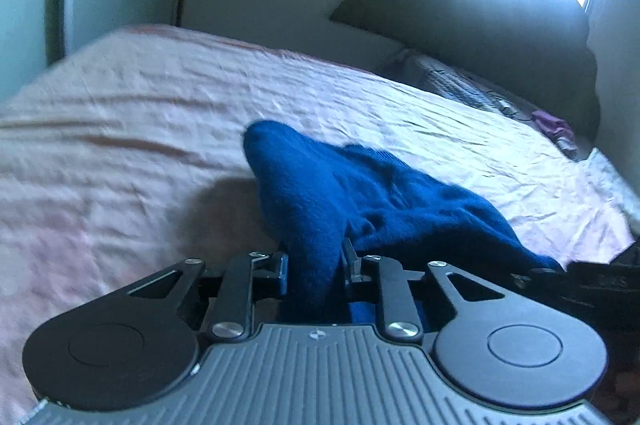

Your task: Fold small clothes

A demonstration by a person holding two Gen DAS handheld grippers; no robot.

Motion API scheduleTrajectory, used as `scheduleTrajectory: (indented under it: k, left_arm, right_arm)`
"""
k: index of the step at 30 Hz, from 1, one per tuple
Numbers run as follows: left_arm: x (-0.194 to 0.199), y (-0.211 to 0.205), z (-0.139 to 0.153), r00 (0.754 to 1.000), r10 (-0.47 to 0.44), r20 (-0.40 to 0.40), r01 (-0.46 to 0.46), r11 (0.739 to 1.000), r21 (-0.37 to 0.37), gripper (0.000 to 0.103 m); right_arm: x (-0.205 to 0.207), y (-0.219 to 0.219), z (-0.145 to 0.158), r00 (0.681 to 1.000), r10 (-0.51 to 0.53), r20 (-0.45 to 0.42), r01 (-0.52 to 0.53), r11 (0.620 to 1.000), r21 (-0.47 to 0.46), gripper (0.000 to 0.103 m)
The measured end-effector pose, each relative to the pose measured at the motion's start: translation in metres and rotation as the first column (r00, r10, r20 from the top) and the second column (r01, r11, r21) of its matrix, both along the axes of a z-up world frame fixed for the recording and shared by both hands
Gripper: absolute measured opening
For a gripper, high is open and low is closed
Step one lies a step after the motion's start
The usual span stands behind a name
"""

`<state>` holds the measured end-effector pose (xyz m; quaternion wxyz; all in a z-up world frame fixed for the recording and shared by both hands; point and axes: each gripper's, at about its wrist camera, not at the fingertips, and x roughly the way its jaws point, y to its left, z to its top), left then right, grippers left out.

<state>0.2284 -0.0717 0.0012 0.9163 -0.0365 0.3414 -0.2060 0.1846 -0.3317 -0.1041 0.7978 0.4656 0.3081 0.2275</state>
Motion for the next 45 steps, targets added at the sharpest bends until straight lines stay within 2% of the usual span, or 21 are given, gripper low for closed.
scheduleTrajectory:
  k: [2, 5, 7, 8, 9, 13, 20, 24, 27, 30, 32, 33, 34, 35, 36, 39, 42, 45]
  left_arm:
    - [0.002, 0.001, 0.001, 1.0, 0.0, -0.006, 0.0, 1.0, 0.022, 0.026]
    - [0.0, 0.0, -0.007, 1.0, 0.003, -0.025, -0.002, 0.998, 0.06, 0.029]
    - [-0.006, -0.004, -0.009, 1.0, 0.014, 0.009, -0.015, 0.994, 0.108, 0.037]
    - [-0.009, -0.005, -0.01, 0.999, 0.021, 0.029, -0.024, 0.991, 0.129, 0.046]
    - [-0.012, -0.006, -0.009, 0.999, 0.022, 0.05, -0.029, 0.989, 0.145, 0.051]
    - [-0.023, -0.009, -0.008, 0.994, 0.024, 0.106, -0.045, 0.979, 0.2, 0.061]
    - [-0.036, -0.002, -0.01, 0.991, 0.035, 0.128, -0.062, 0.974, 0.218, 0.073]
    - [-0.046, 0.005, -0.01, 0.988, 0.045, 0.147, -0.079, 0.968, 0.238, 0.08]
    - [-0.059, 0.012, -0.01, 0.984, 0.047, 0.169, -0.089, 0.964, 0.252, 0.083]
    - [-0.075, 0.018, -0.009, 0.98, 0.05, 0.195, -0.102, 0.958, 0.269, 0.085]
    - [-0.085, 0.021, -0.008, 0.977, 0.05, 0.205, -0.104, 0.959, 0.263, 0.085]
    - [-0.091, 0.022, -0.008, 0.977, 0.042, 0.208, -0.096, 0.961, 0.258, 0.085]
    - [-0.095, 0.022, -0.008, 0.977, 0.03, 0.209, -0.085, 0.962, 0.261, 0.085]
    - [-0.097, 0.021, -0.01, 0.978, 0.015, 0.208, -0.073, 0.959, 0.274, 0.084]
    - [-0.099, 0.02, -0.012, 0.979, 0.001, 0.206, -0.063, 0.953, 0.295, 0.076]
    - [-0.1, 0.022, -0.018, 0.983, -0.023, 0.181, -0.035, 0.95, 0.312, 0.062]
    - [-0.097, 0.028, -0.023, 0.988, -0.011, 0.151, -0.033, 0.958, 0.286, 0.062]
    - [-0.1, 0.03, -0.022, 0.99, 0.0, 0.14, -0.038, 0.962, 0.271, 0.062]
  right_arm:
    - [-0.001, 0.007, 0.0, 1.0, 0.012, 0.0, -0.012, 1.0, 0.001, 0.033]
    - [-0.001, 0.014, 0.0, 1.0, 0.001, -0.026, -0.004, 0.995, -0.096, 0.035]
    - [-0.002, 0.014, -0.002, 0.999, -0.003, -0.035, -0.001, 0.994, -0.109, 0.042]
    - [-0.002, 0.014, -0.001, 0.999, -0.006, -0.042, 0.001, 0.994, -0.112, 0.044]
    - [-0.004, 0.014, 0.0, 0.999, -0.014, -0.049, 0.007, 0.991, -0.131, 0.052]
    - [-0.02, 0.012, 0.008, 0.999, -0.037, -0.021, 0.032, 0.974, -0.225, 0.06]
    - [-0.053, 0.014, 0.025, 0.992, -0.115, 0.053, 0.126, 0.911, -0.392, 0.061]
    - [-0.069, 0.023, 0.04, 0.982, -0.143, 0.126, 0.187, 0.851, -0.49, 0.061]
    - [-0.083, 0.033, 0.049, 0.977, -0.115, 0.178, 0.196, 0.808, -0.556, 0.061]
    - [-0.088, 0.041, 0.048, 0.981, -0.05, 0.185, 0.149, 0.806, -0.573, 0.06]
    - [-0.087, 0.049, 0.046, 0.984, -0.034, 0.176, 0.134, 0.788, -0.601, 0.048]
    - [-0.087, 0.053, 0.045, 0.984, -0.033, 0.172, 0.134, 0.778, -0.614, 0.03]
    - [-0.085, 0.054, 0.043, 0.987, -0.037, 0.159, 0.129, 0.776, -0.618, 0.017]
    - [-0.084, 0.055, 0.04, 0.988, -0.036, 0.147, 0.12, 0.784, -0.609, 0.012]
    - [-0.084, 0.054, 0.038, 0.99, -0.032, 0.138, 0.109, 0.795, -0.597, 0.008]
    - [-0.09, 0.053, 0.033, 0.992, -0.02, 0.122, 0.085, 0.824, -0.56, 0.006]
    - [-0.092, 0.049, 0.023, 0.996, -0.029, 0.087, 0.072, 0.836, -0.544, 0.006]
    - [-0.092, 0.038, 0.018, 0.997, -0.065, 0.05, 0.081, 0.875, -0.477, 0.006]
